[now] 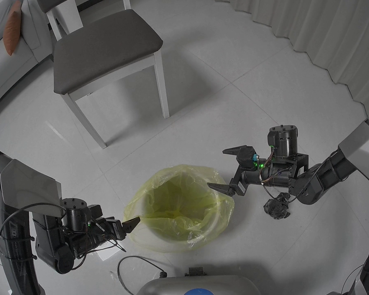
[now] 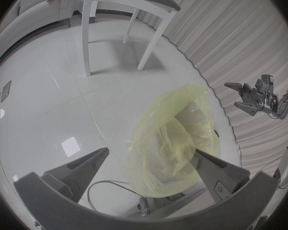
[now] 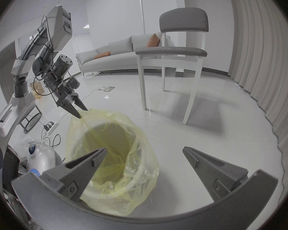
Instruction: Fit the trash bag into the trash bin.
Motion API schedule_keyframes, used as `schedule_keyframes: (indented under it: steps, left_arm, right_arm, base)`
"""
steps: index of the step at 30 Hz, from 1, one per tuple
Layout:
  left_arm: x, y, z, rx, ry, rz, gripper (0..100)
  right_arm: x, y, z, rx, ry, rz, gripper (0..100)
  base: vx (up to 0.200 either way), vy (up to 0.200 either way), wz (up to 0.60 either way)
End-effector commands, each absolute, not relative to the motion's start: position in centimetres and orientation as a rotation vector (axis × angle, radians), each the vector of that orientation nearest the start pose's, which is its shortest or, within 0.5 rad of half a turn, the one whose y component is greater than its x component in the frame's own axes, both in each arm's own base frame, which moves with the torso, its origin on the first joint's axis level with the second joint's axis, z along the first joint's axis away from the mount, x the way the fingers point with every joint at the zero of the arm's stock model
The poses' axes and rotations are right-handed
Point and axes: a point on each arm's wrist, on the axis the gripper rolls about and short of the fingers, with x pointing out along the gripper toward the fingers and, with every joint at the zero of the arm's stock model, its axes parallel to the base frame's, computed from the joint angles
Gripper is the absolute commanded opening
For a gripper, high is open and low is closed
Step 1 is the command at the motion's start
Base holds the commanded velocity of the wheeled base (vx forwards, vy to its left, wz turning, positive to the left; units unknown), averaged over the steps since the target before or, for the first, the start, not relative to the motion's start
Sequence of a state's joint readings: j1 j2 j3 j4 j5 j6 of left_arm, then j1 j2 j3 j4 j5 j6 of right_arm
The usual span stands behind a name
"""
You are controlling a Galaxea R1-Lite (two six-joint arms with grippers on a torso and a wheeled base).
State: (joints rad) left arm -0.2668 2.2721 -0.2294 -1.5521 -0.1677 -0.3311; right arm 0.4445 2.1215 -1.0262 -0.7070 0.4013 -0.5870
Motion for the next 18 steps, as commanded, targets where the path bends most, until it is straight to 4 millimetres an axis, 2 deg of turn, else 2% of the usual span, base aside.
schedule_keyframes:
  steps: [1, 7, 9, 15, 18]
  left_arm:
    - [28.0, -7.8, -0.9, -0.315, 0.487, -0.296, 100]
    - [29.9, -8.5, -0.7, -0.392, 0.422, -0.241, 100]
    - [30.1, -8.6, -1.3, -0.39, 0.432, -0.238, 100]
    - [30.7, -8.5, -4.7, -0.333, 0.501, -0.209, 100]
    - [31.0, -8.5, -5.2, -0.326, 0.5, -0.201, 100]
  right_arm:
    - [35.3, 17.6, 9.7, -0.552, 0.144, 0.923, 100]
    - [35.5, 16.3, 9.2, -0.548, 0.164, 0.897, 100]
    - [35.3, 16.0, 8.9, -0.547, 0.174, 0.893, 100]
    - [35.1, 15.3, 8.0, -0.544, 0.191, 0.883, 100]
    - [35.0, 15.2, 7.7, -0.542, 0.191, 0.889, 100]
  base:
    - [0.0, 0.0, 0.0]
    - [0.0, 0.0, 0.0]
    - [0.0, 0.0, 0.0]
    - [0.0, 0.0, 0.0]
    - [0.0, 0.0, 0.0]
